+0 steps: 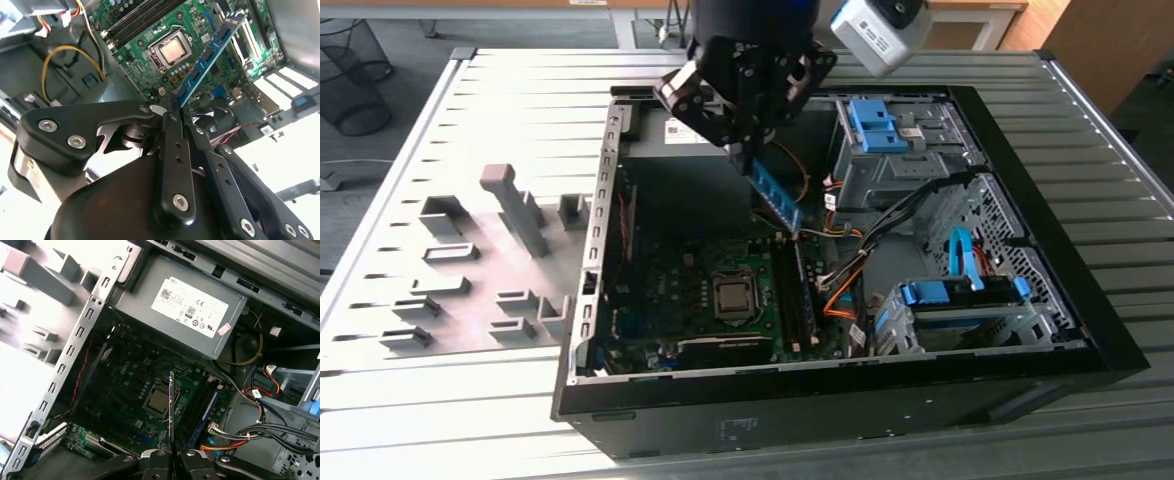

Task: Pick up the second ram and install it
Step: 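Insert the second ram into the second slot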

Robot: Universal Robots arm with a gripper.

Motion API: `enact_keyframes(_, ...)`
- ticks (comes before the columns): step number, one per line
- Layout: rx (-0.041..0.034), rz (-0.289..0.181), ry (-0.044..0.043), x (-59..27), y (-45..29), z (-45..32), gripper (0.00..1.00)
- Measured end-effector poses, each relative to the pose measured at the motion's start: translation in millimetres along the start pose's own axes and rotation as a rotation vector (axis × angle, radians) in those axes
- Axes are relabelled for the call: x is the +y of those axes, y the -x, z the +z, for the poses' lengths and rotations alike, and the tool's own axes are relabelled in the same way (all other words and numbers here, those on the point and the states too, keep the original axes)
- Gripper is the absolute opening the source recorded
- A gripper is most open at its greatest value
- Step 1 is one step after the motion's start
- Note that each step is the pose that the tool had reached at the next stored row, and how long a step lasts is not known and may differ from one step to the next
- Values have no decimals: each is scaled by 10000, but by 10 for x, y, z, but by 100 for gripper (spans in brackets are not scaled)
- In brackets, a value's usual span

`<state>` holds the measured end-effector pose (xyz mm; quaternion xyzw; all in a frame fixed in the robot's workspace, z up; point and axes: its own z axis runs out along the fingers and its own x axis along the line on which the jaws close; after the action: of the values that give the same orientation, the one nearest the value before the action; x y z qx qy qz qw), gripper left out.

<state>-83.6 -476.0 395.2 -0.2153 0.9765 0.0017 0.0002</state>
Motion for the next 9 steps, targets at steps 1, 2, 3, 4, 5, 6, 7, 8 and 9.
enact_keyframes(1, 0, 179, 0, 0, 0, 2, 14)
enact_keyframes(2, -1, 355, -1, 0, 0, 4, 14)
enact_keyframes(3, -2, 536, -1, 0, 0, 7, 14)
enact_keyframes(4, -2, 715, -1, 0, 0, 9, 14)
enact_keyframes(5, -3, 911, -1, 0, 0, 12, 14)
enact_keyframes(6, -3, 1091, -1, 0, 0, 14, 14)
enact_keyframes(7, -4, 1264, -1, 0, 0, 16, 14)
enact_keyframes(8, -4, 1445, -2, 0, 0, 18, 14)
enact_keyframes(9, -5, 1622, -2, 0, 0, 20, 14)
